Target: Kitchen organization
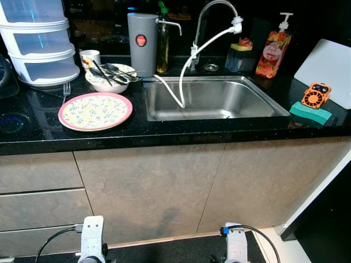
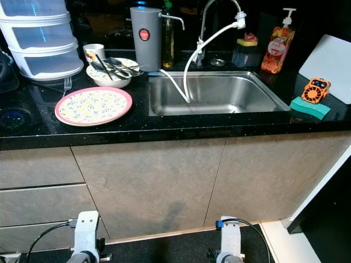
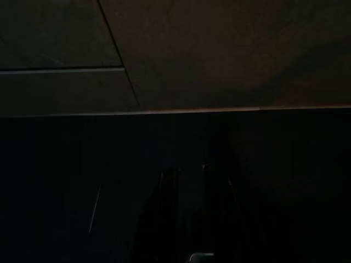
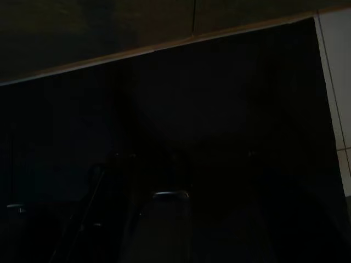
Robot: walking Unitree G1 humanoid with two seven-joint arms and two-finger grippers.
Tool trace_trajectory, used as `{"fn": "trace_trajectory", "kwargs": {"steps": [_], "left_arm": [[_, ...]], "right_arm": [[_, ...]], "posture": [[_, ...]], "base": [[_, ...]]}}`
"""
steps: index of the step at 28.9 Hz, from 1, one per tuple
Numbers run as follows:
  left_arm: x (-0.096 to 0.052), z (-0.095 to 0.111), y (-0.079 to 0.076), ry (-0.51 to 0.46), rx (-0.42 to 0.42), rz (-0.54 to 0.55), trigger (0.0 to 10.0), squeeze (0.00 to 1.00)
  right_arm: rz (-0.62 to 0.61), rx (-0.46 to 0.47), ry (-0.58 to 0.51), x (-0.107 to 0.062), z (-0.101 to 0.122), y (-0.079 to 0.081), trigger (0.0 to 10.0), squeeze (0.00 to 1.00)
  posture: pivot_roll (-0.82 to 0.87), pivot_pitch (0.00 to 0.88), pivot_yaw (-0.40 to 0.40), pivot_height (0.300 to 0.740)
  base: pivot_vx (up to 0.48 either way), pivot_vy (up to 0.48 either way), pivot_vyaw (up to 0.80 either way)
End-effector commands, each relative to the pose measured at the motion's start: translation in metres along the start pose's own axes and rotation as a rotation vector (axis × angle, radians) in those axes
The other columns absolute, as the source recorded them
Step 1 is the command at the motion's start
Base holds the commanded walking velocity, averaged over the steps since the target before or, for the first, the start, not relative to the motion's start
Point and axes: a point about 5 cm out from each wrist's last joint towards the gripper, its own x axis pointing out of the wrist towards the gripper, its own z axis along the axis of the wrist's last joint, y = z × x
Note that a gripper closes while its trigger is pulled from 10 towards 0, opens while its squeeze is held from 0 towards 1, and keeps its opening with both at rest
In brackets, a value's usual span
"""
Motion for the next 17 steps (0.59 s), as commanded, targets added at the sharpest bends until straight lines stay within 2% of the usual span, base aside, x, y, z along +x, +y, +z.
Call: {"fn": "trace_trajectory", "kwargs": {"steps": [1, 6, 10, 14, 17], "left_arm": [[-0.001, -0.002, -0.003, -0.004, 0.043, 0.001, 10.0, 0.0], [-0.002, -0.008, -0.002, 0.008, 0.038, 0.009, 10.0, 0.0], [-0.003, -0.011, 0.0, 0.029, 0.028, 0.033, 10.0, 0.0], [-0.003, -0.013, 0.0, 0.031, 0.036, 0.033, 10.0, 0.0], [-0.004, -0.013, 0.0, 0.025, 0.031, 0.033, 10.0, 0.0]], "right_arm": [[-0.015, -0.097, -0.014, 0.0, 0.001, 0.0, 10.0, 0.0], [-0.027, -0.069, -0.005, 0.0, -0.002, 0.0, 10.0, 0.0], [-0.04, -0.106, 0.003, -0.001, -0.005, -0.003, 10.0, 0.0], [-0.044, -0.1, 0.011, -0.002, -0.008, -0.004, 10.0, 0.0], [-0.046, -0.062, 0.029, -0.002, -0.012, -0.005, 10.0, 0.0]], "posture": [[0.03, 0.077, -0.041, 0.74], [0.03, 0.07, -0.046, 0.74], [0.03, 0.074, -0.044, 0.74], [0.02, 0.067, -0.045, 0.74], [0.02, 0.072, -0.04, 0.74]], "base": [[0.0, 0.0, 0.0], [0.0, 0.0, 0.0], [0.0, 0.0, 0.0], [0.0, 0.0, 0.0], [0.0, 0.0, 0.0]]}}
